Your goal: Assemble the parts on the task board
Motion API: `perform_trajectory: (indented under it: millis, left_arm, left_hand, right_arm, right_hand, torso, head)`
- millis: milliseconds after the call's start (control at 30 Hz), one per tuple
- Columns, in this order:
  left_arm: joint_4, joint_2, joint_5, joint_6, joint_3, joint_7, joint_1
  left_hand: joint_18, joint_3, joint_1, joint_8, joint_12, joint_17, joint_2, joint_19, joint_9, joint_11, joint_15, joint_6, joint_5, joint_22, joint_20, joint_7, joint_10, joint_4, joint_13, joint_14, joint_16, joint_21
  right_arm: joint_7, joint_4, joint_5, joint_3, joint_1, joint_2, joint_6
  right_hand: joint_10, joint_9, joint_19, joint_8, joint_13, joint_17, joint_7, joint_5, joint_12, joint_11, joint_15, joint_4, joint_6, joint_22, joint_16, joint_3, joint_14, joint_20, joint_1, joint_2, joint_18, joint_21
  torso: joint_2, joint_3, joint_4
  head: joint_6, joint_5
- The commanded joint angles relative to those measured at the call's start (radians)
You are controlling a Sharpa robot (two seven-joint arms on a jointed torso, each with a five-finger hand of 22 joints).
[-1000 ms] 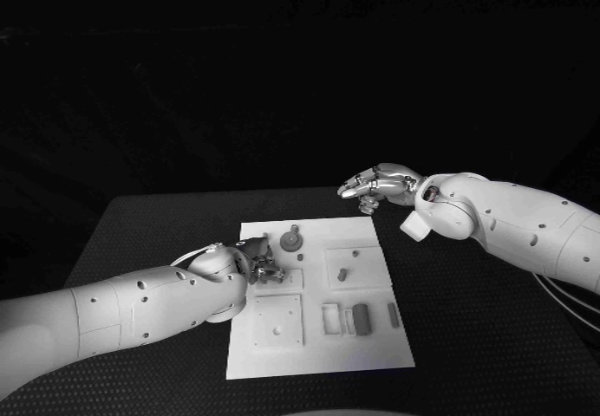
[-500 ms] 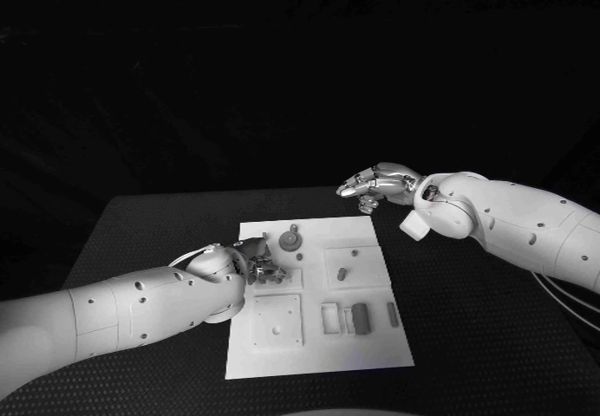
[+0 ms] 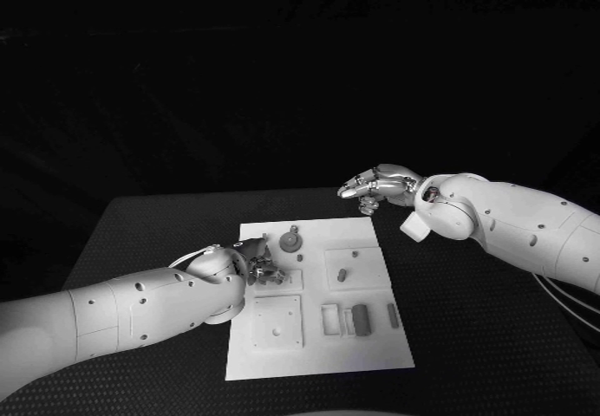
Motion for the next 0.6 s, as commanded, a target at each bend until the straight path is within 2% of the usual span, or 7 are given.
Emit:
perform_trajectory:
  millis: [33, 167, 200, 233, 267, 400, 600]
  left_arm:
    - [0.001, 0.000, 0.015, -0.021, 0.000, 0.012, -0.001]
    - [0.000, 0.000, 0.030, -0.026, 0.000, 0.021, -0.001]
    - [0.000, 0.001, 0.033, -0.027, 0.000, 0.022, -0.001]
    - [0.000, 0.001, 0.039, -0.026, 0.000, 0.022, -0.001]
    - [-0.001, 0.001, 0.039, -0.023, 0.000, 0.023, -0.001]
    - [-0.006, 0.002, 0.040, -0.015, 0.000, 0.023, -0.001]
    - [-0.012, 0.006, 0.043, 0.014, 0.000, 0.017, -0.001]
  left_hand:
    - [-0.015, -0.001, 0.006, 0.006, -0.004, -0.004, 0.026, -0.001, -0.002, -0.001, -0.004, -0.005, 0.047, 0.019, 0.001, -0.003, -0.003, -0.015, 0.002, -0.006, 0.007, -0.004]
    - [-0.015, -0.001, 0.028, 0.007, -0.004, -0.010, 0.064, 0.000, -0.003, 0.000, -0.002, -0.005, 0.147, 0.020, 0.003, -0.002, -0.003, -0.047, 0.003, -0.006, 0.010, -0.003]
    - [-0.015, 0.008, 0.037, 0.007, -0.004, -0.011, 0.065, 0.001, -0.004, 0.000, -0.002, -0.005, 0.145, 0.020, 0.003, -0.003, -0.003, -0.049, 0.003, -0.006, 0.010, -0.003]
    - [-0.015, 0.062, 0.062, 0.006, -0.006, -0.016, 0.044, 0.003, -0.007, 0.000, -0.002, -0.005, 0.104, 0.018, 0.003, -0.003, -0.002, -0.024, 0.002, -0.005, 0.010, -0.005]
    - [-0.015, 0.085, 0.067, 0.006, -0.007, -0.019, 0.037, 0.003, -0.009, 0.000, -0.001, -0.005, 0.105, 0.018, 0.004, -0.002, -0.002, -0.008, 0.002, -0.005, 0.010, -0.005]
    - [-0.015, 0.095, 0.061, 0.006, -0.008, -0.023, 0.030, 0.002, -0.011, 0.002, 0.001, -0.005, 0.120, 0.020, 0.007, 0.000, -0.003, 0.005, 0.002, -0.005, 0.012, -0.005]
    - [-0.015, 0.091, 0.022, 0.008, -0.007, -0.029, 0.001, 0.002, -0.013, 0.001, 0.001, -0.004, 0.101, 0.021, 0.006, -0.001, -0.002, 0.047, 0.003, -0.005, 0.016, -0.003]
  right_arm:
    - [0.003, 0.001, -0.005, 0.000, -0.001, 0.000, 0.015]
    - [0.003, 0.001, -0.005, 0.000, -0.001, 0.000, 0.016]
    - [0.003, 0.001, -0.005, 0.000, -0.001, 0.000, 0.016]
    - [0.003, 0.001, -0.005, 0.000, -0.001, 0.000, 0.016]
    - [0.002, 0.001, -0.005, 0.000, -0.001, 0.000, 0.016]
    - [0.001, 0.000, -0.005, 0.000, -0.001, 0.000, 0.017]
    - [0.000, 0.000, -0.005, 0.000, -0.001, 0.000, 0.018]
  right_hand:
    - [-0.007, -0.001, -0.004, -0.003, -0.001, -0.001, 0.004, 0.006, 0.004, -0.001, -0.003, 0.001, 0.001, -0.001, 0.003, -0.004, -0.002, 0.004, -0.011, -0.001, 0.011, -0.005]
    - [-0.007, -0.001, -0.004, -0.003, -0.001, -0.001, 0.004, 0.006, 0.004, -0.001, -0.003, 0.001, 0.001, -0.001, 0.003, -0.003, -0.002, 0.004, -0.010, -0.001, 0.011, -0.005]
    - [-0.007, -0.001, -0.004, -0.003, -0.001, -0.001, 0.004, 0.006, 0.004, -0.001, -0.003, 0.001, 0.001, -0.001, 0.003, -0.003, -0.002, 0.004, -0.010, -0.001, 0.011, -0.005]
    - [-0.007, -0.001, -0.004, -0.003, -0.001, -0.001, 0.004, 0.006, 0.004, -0.001, -0.003, 0.001, 0.001, -0.001, 0.003, -0.003, -0.002, 0.004, -0.010, -0.001, 0.011, -0.005]
    - [-0.007, -0.002, -0.004, -0.003, -0.001, -0.001, 0.004, 0.006, 0.004, -0.001, -0.003, 0.001, 0.001, -0.001, 0.004, -0.003, -0.002, 0.004, -0.010, -0.001, 0.011, -0.005]
    - [-0.007, -0.002, -0.004, -0.003, -0.001, -0.001, 0.004, 0.006, 0.004, -0.001, -0.003, 0.000, 0.001, -0.001, 0.004, -0.003, -0.002, 0.004, -0.010, -0.001, 0.011, -0.005]
    - [-0.007, -0.002, -0.004, -0.003, -0.002, -0.001, 0.004, 0.006, 0.004, -0.001, -0.003, 0.000, 0.001, -0.001, 0.004, -0.003, -0.003, 0.004, -0.010, -0.002, 0.011, -0.005]
  torso:
    - [0.000, 0.0001, -0.0001]
    - [0.000, 0.0002, 0.0001]
    - [0.000, 0.0001, 0.0001]
    - [0.000, 0.0001, -0.0001]
    - [0.000, -0.0001, 0.0000]
    - [0.000, 0.0004, 0.0000]
    - [0.000, 0.0002, 0.0001]
  head:
    - [-0.001, 0.000]
    - [-0.002, -0.001]
    - [-0.001, -0.001]
    - [-0.002, -0.001]
    - [-0.001, -0.001]
    - [-0.002, 0.000]
    - [-0.004, 0.000]
